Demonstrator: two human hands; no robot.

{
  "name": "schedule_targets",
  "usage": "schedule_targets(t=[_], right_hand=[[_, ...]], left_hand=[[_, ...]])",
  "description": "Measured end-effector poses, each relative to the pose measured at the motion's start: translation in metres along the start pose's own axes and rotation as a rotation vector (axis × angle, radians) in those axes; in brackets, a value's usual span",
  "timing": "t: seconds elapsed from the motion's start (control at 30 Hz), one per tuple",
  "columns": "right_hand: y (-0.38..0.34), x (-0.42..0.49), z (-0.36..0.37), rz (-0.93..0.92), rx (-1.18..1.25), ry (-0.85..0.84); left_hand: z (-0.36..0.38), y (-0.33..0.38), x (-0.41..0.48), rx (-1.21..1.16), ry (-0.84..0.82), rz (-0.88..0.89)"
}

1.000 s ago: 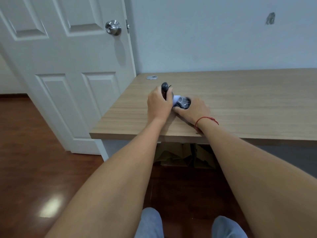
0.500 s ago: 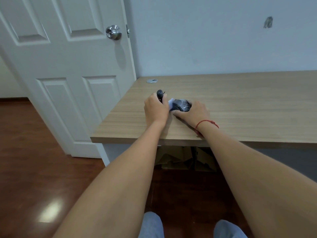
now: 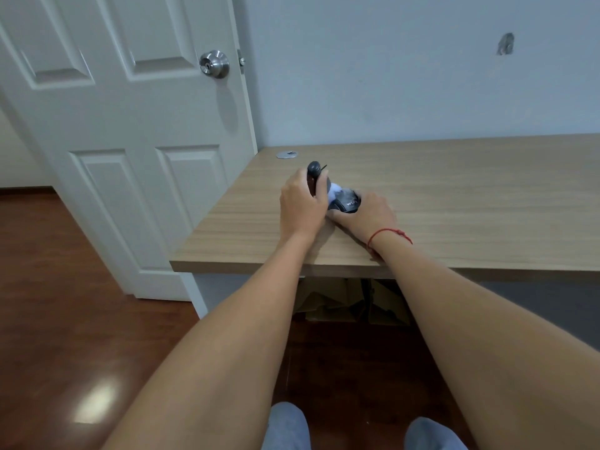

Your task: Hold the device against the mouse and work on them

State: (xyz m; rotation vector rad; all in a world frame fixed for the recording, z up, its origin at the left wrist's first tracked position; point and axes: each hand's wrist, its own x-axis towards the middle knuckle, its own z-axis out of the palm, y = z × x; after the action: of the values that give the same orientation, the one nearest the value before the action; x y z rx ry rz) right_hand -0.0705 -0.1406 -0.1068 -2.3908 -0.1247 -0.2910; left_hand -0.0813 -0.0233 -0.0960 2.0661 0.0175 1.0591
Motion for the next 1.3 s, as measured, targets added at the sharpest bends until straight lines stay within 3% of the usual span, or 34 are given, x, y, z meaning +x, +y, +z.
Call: schedule_targets(t=[0.1, 0.3, 0.53, 0.7, 0.83, 0.93, 1.1, 1.3], right_hand=[[0.000, 0.000, -0.001, 0.010, 0.013, -0.002], [0.000, -0.003, -0.002, 0.005, 0.050, 0.004], [0.000, -0.002, -0.001, -0.012, 0.041, 0.008], [0.000, -0.002, -0.002, -0.022, 0.039, 0.001], [-0.001, -0.004, -0.004, -0.081, 0.061, 0.002], [-0.001, -0.004, -0.003, -0.100, 0.094, -0.002], [0.000, -0.002, -0.003, -0.092, 0.070, -0.009], [0.002, 0.000, -0.002, -0.138, 0.098, -0.032]], left_hand=[[0.000, 0.003, -0.002, -0.038, -0.017, 0.042], [0.001, -0.009, 0.001, 0.183, -0.051, -0.103], [-0.001, -0.002, 0.002, -0.073, 0.016, -0.053], [-0.001, -0.010, 0.004, 0.135, -0.003, -0.227], [-0.002, -0.001, 0.004, -0.056, 0.093, -0.107], [-0.001, 0.002, 0.000, -0.059, 0.010, -0.021], [-0.001, -0.010, 0.004, 0.140, 0.009, -0.154], [-0.002, 0.000, 0.003, -0.072, 0.073, -0.062]])
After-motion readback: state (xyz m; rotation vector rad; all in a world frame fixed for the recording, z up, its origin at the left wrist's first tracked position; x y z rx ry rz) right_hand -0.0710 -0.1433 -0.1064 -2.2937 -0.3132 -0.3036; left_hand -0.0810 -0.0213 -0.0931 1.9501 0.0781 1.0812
